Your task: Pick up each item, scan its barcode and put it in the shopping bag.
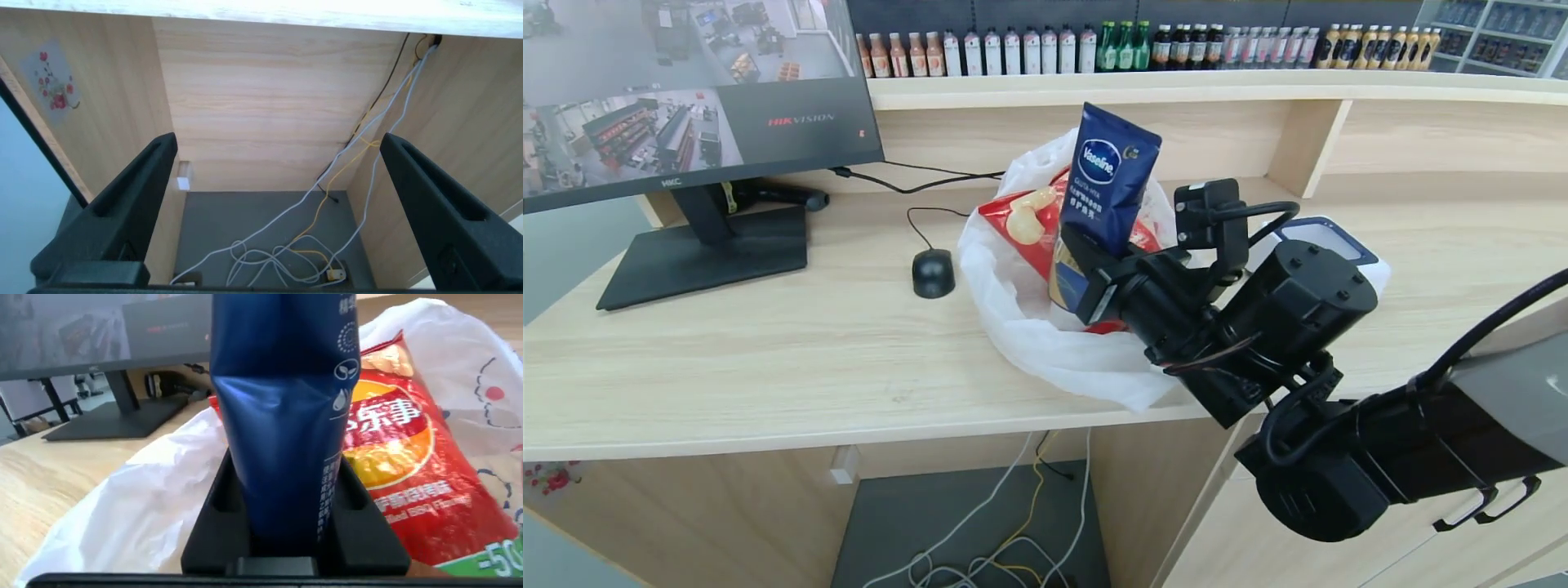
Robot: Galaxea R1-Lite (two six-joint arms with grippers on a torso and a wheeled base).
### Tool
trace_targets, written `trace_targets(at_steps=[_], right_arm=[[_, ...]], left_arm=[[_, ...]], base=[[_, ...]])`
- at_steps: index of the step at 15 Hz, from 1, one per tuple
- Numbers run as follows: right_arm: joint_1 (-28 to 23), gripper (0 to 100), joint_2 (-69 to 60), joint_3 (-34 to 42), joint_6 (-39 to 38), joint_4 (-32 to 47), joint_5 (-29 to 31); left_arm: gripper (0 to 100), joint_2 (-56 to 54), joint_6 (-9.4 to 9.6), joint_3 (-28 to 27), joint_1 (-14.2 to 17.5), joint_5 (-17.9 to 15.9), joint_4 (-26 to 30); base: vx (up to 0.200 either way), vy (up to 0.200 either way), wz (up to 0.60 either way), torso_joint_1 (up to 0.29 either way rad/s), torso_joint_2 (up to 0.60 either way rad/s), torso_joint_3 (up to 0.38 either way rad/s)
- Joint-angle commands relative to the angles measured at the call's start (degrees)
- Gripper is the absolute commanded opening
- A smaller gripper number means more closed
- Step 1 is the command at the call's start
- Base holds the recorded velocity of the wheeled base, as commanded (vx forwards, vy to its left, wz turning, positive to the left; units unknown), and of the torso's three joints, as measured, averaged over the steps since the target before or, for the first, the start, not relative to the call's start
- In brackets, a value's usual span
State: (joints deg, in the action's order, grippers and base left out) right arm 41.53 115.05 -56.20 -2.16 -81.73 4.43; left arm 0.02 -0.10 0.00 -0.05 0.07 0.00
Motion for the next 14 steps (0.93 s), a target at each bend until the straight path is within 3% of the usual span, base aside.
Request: trace_targets(at_steps=[1,14], right_arm=[[1.6,0,-0.3,0.1,-0.8,-0.2,1.1],[1.0,0,2.7,3.3,-1.2,-1.4,1.7]], left_arm=[[100,0.0,0.01,0.0,0.0,0.0,0.0],[100,0.0,0.01,0.0,0.0,0.0,0.0]], base=[[0.0,0.0,0.0,0.0,0.0,0.0],[0.0,0.0,0.0,0.0,0.0,0.0]])
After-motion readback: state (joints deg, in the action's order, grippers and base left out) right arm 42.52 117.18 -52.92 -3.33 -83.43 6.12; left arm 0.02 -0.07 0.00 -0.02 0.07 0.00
